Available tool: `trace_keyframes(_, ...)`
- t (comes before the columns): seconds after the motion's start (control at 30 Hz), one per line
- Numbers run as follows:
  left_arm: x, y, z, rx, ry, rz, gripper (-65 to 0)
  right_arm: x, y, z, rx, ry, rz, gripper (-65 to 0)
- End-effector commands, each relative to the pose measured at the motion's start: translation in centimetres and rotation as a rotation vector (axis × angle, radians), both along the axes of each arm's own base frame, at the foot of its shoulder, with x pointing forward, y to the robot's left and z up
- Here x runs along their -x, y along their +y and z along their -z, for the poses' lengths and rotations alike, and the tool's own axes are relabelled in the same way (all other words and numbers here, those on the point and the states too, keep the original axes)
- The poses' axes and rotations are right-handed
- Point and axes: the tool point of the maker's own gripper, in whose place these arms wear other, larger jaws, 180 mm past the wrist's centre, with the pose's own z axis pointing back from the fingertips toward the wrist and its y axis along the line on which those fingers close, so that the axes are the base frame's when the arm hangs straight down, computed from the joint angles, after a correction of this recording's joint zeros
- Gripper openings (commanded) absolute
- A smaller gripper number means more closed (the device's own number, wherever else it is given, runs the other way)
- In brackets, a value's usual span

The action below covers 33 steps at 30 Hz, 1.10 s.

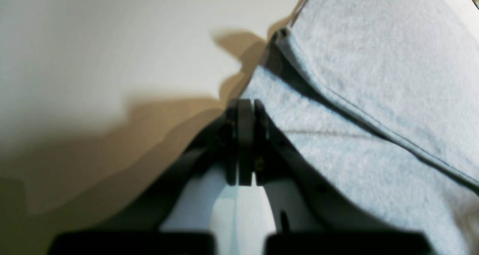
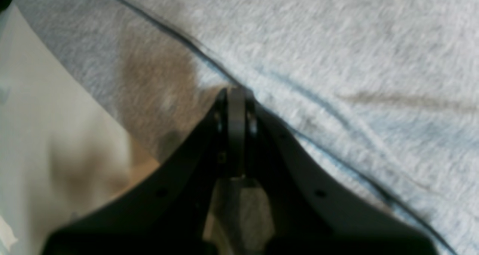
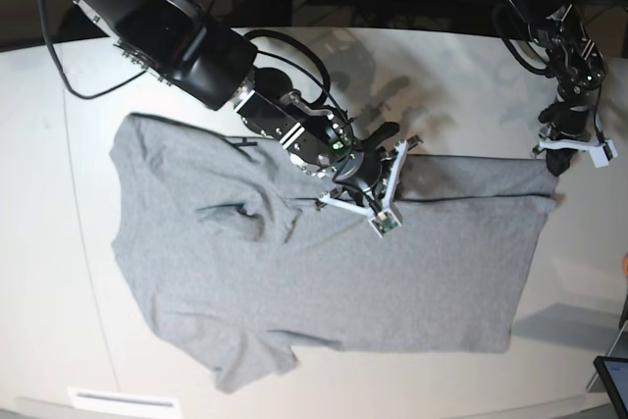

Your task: Fold the T-shirt properly

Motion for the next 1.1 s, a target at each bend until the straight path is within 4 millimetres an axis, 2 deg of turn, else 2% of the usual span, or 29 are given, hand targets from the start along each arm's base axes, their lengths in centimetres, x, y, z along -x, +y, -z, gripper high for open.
trace_keyframes(0.0,0.6,0.2,0.6,-0.009,0.061,0.008,-65.0,-1.2,1.2,-2.4,-0.048,-0.057,-0.007,-64.9)
trace_keyframes(0.13,0.8,0.3,0.8,-0.01,0.066,0.007,-65.0,-1.8,1.0,-2.6,-0.042,-0.067,-0.002,-64.9)
trace_keyframes(0.3,0.9,0.4,0.8,-0.009,0.067,0.003,-65.0,-2.8,0.0,-1.8,-0.006,-0.071,0.015,-64.9)
trace_keyframes(0.37,0.9,0.4,0.8,-0.01,0.068,0.003,-65.0,-3.4,0.0,-2.3,-0.018,-0.097,0.02,-64.9)
trace_keyframes(0.53,1.0,0.4,0.8,-0.011,0.069,0.004,-65.0,-4.6,-0.8,-2.0,0.013,-0.107,0.034,-64.9)
trace_keyframes(0.77,1.4,0.4,1.2,-0.012,0.081,0.005,-65.0,-6.2,-0.9,-3.6,0.013,-0.15,0.036,-64.9)
trace_keyframes(0.97,1.4,0.5,1.1,-0.013,0.08,0.003,-65.0,-7.1,-1.4,-3.8,0.025,-0.165,0.046,-64.9)
trace_keyframes(1.07,1.5,0.4,1.2,-0.013,0.082,0.005,-65.0,-7.8,-1.5,-4.5,0.017,-0.192,0.051,-64.9)
